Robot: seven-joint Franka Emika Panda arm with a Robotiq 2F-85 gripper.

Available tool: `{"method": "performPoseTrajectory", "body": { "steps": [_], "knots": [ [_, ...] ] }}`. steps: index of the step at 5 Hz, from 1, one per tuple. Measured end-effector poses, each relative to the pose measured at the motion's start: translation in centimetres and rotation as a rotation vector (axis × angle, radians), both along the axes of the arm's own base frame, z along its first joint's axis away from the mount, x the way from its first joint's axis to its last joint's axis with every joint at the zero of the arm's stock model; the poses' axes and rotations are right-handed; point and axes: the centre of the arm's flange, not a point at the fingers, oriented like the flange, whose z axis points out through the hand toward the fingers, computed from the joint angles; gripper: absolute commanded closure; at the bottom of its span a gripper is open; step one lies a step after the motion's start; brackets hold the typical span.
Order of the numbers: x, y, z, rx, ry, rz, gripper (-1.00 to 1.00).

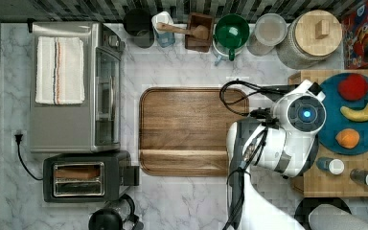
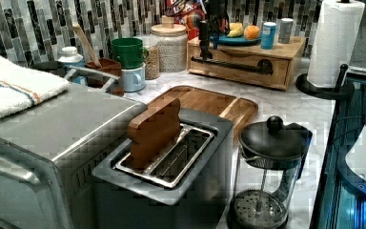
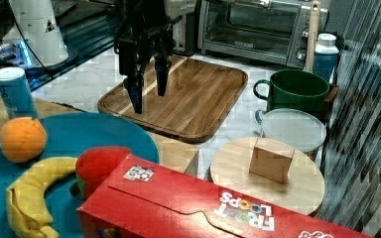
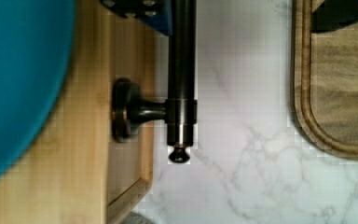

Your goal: Open the drawer.

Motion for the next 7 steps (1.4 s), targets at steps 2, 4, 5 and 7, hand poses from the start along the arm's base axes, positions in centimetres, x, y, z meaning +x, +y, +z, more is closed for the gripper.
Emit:
{"method": "performPoseTrajectory", "body": {
  "steps": [2, 4, 5, 7],
  "knots": [
    [-0.2, -1.0, -1.5, 0.0, -0.039, -0.018, -1.0],
    [-1.3, -2.9, -4.2, -0.011, 0.029, -0.047, -1.0],
    [-1.2, -2.4, -5.3, 0.016, 0.032, -0.075, -1.0],
    [-1.5, -2.0, -7.2, 0.019, 0.09, -0.106, -1.0]
  ]
}}
